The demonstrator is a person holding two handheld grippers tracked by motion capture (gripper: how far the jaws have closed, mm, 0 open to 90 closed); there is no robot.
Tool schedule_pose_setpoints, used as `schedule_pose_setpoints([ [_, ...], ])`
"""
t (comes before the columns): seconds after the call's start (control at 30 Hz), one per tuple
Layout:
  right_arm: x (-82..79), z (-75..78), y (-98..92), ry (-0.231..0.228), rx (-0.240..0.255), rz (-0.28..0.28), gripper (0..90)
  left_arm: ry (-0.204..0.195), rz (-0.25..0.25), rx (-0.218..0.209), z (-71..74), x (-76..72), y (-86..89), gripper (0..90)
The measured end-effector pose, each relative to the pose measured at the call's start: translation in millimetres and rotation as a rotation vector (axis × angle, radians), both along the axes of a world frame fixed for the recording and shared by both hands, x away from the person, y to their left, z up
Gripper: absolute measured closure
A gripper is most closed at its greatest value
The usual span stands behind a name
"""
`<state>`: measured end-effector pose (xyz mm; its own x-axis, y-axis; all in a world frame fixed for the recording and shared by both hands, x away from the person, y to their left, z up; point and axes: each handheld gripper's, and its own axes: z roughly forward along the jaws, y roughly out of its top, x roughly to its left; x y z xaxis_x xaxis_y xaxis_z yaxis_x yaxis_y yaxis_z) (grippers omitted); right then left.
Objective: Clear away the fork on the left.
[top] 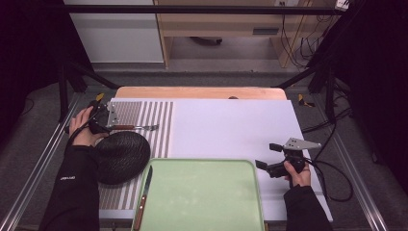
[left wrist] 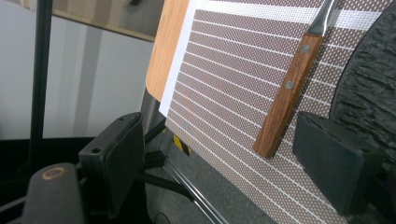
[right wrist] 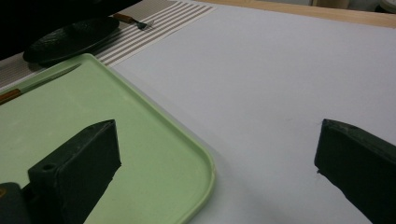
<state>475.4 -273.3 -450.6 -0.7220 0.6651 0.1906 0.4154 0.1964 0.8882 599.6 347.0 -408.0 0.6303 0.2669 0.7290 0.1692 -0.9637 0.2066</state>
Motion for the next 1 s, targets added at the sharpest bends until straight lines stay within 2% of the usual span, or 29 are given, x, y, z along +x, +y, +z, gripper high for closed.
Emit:
schedule_pose_setpoints([
  [0.13,0.2,-0.3,0.1,0.001,-0.002,0.0,0.3,0.007,0.005,0.013,-4.1,3.6,3.1,18.6],
  [0.27,0.2,-0.4,0.1,0.0,-0.003,0.0,0.3,0.022,-0.004,0.049,-9.6,5.9,4.4,22.3],
  [0.6,0.6,-1.2,0.8,0.001,-0.005,-0.001,0.3,0.068,-0.039,0.09,-24.3,9.9,2.4,31.6],
  [0.7,0.6,-1.3,0.9,0.003,-0.007,0.0,0.3,0.075,-0.038,0.12,-26.5,10.5,1.3,35.0],
  [0.8,0.6,-1.3,0.9,0.003,-0.007,0.0,0.3,0.09,-0.038,0.113,-28.8,11.2,1.7,36.9],
  [1.0,0.7,-1.2,0.8,0.002,-0.006,-0.001,0.3,0.106,-0.058,0.126,-33.4,12.8,0.3,38.0],
])
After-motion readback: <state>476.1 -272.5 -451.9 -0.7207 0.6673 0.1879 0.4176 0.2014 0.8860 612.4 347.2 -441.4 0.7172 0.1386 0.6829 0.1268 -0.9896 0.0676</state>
